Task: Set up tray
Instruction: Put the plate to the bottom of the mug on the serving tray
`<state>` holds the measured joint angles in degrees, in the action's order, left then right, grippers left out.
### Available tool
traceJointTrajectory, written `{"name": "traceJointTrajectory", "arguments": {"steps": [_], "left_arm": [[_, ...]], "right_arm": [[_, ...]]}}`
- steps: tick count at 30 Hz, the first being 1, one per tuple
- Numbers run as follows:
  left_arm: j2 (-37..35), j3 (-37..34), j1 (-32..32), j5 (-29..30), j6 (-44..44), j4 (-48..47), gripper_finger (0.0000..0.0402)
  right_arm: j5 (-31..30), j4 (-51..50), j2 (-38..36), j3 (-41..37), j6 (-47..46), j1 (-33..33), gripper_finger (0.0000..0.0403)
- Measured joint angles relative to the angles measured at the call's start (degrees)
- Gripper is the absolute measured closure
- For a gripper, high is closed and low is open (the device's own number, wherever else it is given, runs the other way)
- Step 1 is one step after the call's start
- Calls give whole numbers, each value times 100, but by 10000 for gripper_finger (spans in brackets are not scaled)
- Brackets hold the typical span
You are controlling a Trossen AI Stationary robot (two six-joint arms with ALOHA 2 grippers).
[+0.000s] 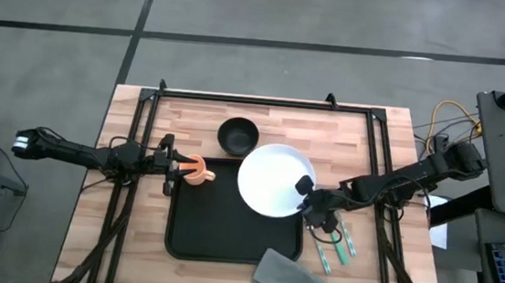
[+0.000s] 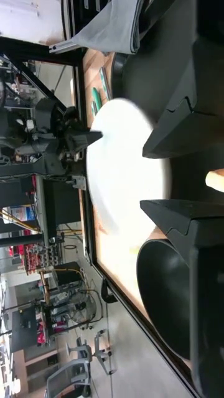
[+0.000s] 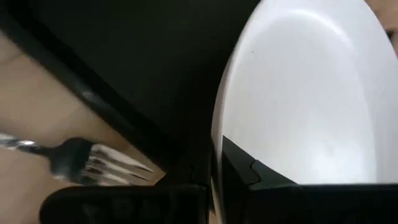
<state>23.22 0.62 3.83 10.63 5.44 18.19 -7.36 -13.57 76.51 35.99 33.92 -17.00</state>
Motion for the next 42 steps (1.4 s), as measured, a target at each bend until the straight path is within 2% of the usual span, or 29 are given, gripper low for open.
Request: {"name": "traceJointTrajectory", "arguments": {"steps": [9,15,26,38,42], "left_arm": [[26,2,1,-2,2,-2,303],[50,-2,-1,-2,1,-6,303],[134,-2,1,-2,0,-22,303],[162,-2,0,-2,0,-39,303],[162,-2,-1,-2,1,-41,303]], "right_arm": [[214,84,1175,680,286,-92,395],[333,60,1632,1065,477,-191,395],[610,49,1725,1480,860,-229,394],[643,67,1729,1655,1134,-229,394],[913,82,1731,1657,1128,-230,394]]}}
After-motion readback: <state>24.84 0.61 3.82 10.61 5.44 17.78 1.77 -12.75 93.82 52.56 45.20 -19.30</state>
